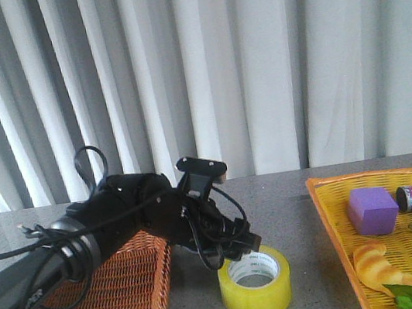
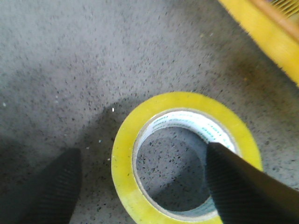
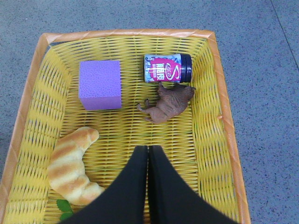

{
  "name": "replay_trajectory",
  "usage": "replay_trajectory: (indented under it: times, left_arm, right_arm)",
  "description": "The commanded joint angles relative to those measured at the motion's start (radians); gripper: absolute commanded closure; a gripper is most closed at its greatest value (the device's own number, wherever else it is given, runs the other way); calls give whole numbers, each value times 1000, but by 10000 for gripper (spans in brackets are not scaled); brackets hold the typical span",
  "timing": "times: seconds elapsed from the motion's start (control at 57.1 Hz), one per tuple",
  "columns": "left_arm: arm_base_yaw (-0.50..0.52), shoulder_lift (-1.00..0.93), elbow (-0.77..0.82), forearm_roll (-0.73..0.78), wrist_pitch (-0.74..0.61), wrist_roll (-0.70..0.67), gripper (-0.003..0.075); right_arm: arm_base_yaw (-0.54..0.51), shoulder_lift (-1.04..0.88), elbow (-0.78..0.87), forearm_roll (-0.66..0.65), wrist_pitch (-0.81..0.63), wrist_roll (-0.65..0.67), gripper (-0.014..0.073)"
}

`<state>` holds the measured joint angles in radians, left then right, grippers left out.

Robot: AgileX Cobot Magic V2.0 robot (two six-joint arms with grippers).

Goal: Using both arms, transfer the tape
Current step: 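Reach the left gripper down to the tape roll and grasp its rim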

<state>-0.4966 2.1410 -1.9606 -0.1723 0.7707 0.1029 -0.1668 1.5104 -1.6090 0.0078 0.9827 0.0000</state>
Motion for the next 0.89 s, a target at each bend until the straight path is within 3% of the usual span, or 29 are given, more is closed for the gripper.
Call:
replay_trajectory:
  times: [0.0,0.525,0.683,0.876]
  left_arm:
    - [-4,-47,-37,7,-56,-35,185]
    - [-4,25,-37,26,-33,-67,214]
    - [-4,33,-37,68,-31,-121,320]
    - [-4,33,-37,121,-47,-174,530]
  right_arm:
    - [-6,-30,-23,1,-53,-12,602]
    - [-6,-30,-23,1,-47,-12,601]
    - [-6,-30,-23,1,-47,-12,601]
    - [-6,-30,-23,1,-47,-13,601]
